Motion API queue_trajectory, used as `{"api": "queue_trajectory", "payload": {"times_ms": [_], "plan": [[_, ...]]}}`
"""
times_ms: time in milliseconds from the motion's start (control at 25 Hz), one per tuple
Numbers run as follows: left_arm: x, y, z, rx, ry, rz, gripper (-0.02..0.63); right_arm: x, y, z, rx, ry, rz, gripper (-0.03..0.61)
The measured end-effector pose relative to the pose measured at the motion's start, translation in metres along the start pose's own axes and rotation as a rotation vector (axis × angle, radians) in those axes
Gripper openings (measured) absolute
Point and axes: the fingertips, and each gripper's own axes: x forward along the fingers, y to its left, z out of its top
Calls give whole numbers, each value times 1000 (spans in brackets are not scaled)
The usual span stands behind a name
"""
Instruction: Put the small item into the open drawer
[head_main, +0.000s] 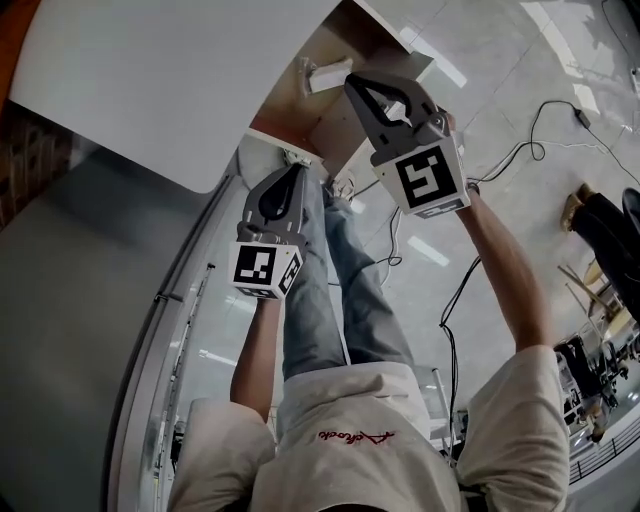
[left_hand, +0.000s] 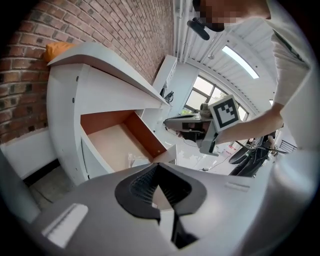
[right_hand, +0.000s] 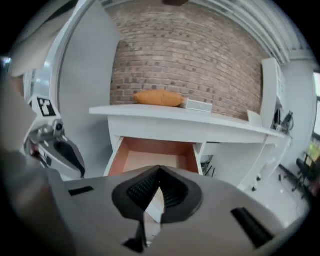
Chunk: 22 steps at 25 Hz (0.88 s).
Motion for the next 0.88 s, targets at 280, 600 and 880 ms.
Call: {"api": "queue_trajectory", "payload": {"times_ms": [280,600,880], "plan": [[-6,-9,10,2,-21,-12,9,-49,-9,29,248,-184,-73,12],[-31,-20,43,26,-68,-6,9,-102,19,41,423,-265,-174,12],[-65,-43,83,47,-111,2,9,-135,57,59,391,-283,-182,12]]}}
